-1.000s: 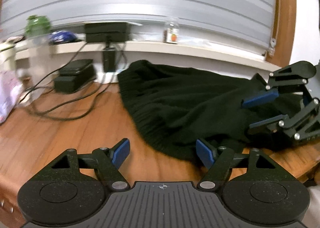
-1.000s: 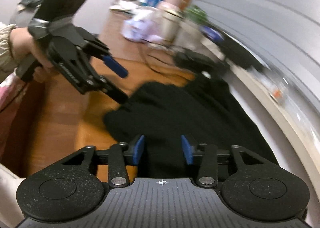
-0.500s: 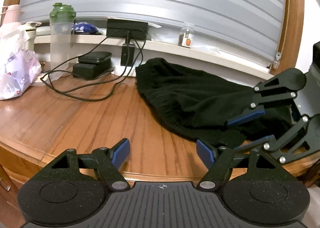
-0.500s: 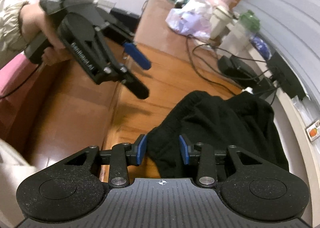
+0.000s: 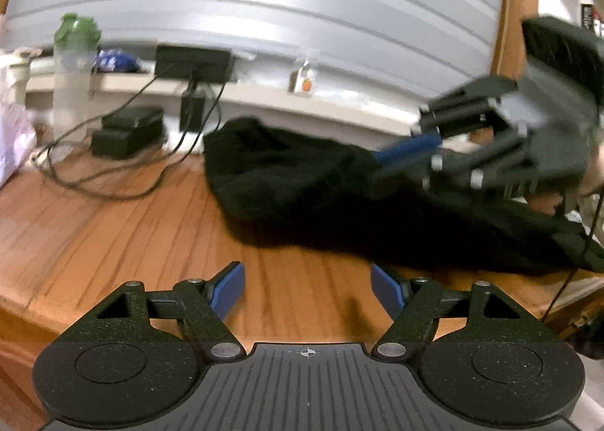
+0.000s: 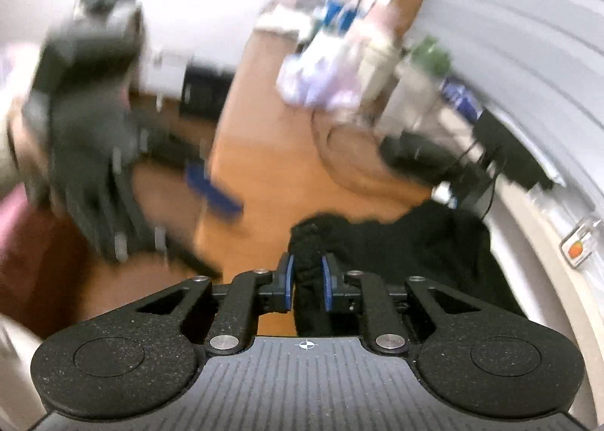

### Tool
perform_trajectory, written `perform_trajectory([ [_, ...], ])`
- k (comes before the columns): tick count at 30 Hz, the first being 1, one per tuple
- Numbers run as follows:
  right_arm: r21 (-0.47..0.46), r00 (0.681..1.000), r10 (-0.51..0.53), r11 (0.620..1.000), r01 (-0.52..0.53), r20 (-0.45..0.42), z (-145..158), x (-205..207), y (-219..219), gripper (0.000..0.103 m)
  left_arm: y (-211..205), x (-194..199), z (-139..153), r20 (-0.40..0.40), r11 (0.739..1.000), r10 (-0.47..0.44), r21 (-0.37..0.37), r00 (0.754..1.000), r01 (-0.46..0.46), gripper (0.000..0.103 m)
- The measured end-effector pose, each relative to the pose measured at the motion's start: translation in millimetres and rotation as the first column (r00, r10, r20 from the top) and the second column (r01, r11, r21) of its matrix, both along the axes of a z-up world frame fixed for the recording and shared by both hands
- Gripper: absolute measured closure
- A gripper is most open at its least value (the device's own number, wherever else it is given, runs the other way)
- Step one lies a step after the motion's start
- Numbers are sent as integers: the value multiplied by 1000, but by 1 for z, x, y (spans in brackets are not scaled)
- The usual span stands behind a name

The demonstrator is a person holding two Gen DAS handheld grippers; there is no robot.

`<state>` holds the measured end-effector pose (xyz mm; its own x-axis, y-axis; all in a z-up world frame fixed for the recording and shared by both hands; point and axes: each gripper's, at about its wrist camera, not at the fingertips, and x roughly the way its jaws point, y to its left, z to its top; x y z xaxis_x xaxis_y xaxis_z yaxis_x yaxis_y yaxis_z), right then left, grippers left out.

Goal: Fold clothes

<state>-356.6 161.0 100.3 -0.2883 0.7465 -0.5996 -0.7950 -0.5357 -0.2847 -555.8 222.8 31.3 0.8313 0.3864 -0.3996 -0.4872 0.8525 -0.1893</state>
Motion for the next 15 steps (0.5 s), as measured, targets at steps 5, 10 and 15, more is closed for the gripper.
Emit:
perform_trajectory([
  [5,-14,992,-9,1000,7,-124,22,2,6,87,-10,16,17,41,995,-17,98,999,13,26],
  [10,-70,981,-36,997,23,-189,18,9,17,82,-16,25,29,70,986,-46,160,996,34,26],
  [15,-56,981,-79,996,70,-178,18,27,10,68,-1,39,22,44,993,-58,109,997,53,44],
])
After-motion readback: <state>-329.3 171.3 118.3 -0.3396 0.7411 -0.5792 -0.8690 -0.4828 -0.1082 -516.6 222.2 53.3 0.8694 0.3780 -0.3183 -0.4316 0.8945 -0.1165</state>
